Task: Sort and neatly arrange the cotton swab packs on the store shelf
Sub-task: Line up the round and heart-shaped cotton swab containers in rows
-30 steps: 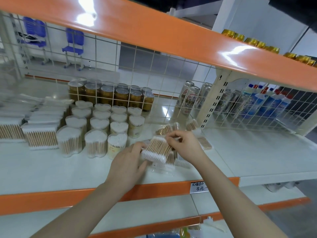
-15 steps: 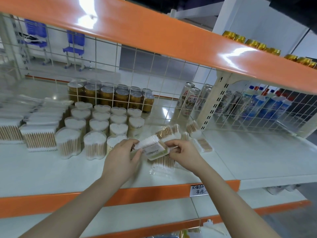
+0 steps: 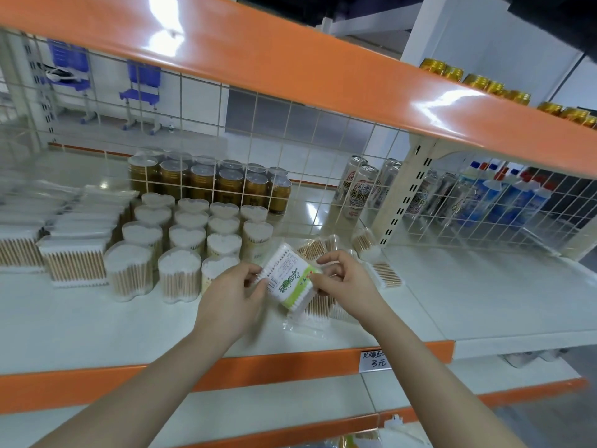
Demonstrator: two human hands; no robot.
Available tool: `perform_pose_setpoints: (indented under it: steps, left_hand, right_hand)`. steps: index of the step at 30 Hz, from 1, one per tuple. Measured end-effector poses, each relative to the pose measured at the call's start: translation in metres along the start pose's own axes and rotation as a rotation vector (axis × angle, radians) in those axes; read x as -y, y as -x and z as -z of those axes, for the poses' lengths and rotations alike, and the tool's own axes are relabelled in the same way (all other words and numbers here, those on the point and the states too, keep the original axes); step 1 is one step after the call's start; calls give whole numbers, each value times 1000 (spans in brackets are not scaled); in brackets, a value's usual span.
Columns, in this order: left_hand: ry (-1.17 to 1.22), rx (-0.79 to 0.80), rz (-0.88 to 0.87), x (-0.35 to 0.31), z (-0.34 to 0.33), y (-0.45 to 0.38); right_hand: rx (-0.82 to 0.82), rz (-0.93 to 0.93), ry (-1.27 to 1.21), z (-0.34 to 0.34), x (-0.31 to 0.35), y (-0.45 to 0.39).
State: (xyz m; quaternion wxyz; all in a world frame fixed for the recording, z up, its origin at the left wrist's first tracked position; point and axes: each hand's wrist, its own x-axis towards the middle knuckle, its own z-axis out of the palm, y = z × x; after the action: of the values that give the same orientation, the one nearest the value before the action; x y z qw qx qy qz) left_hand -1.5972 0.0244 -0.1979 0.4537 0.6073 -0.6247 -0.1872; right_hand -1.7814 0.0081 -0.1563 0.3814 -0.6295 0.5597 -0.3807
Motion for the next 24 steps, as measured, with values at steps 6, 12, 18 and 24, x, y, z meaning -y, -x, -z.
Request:
perform_pose_setpoints:
  steps: [6, 12, 18, 24]
  left_hand:
    - [142, -49, 146, 0, -4, -1]
    - [160, -26, 195, 1, -1, -2]
    - [163, 59, 144, 4, 3, 4]
    - [222, 128, 82, 6, 15, 2]
  right_hand:
    - [-41, -28, -165, -7, 2, -1]
    - [10, 2, -152, -11, 2, 0]
    - [39, 19, -99, -8, 8, -3]
    - [140, 66, 74, -8, 22, -9]
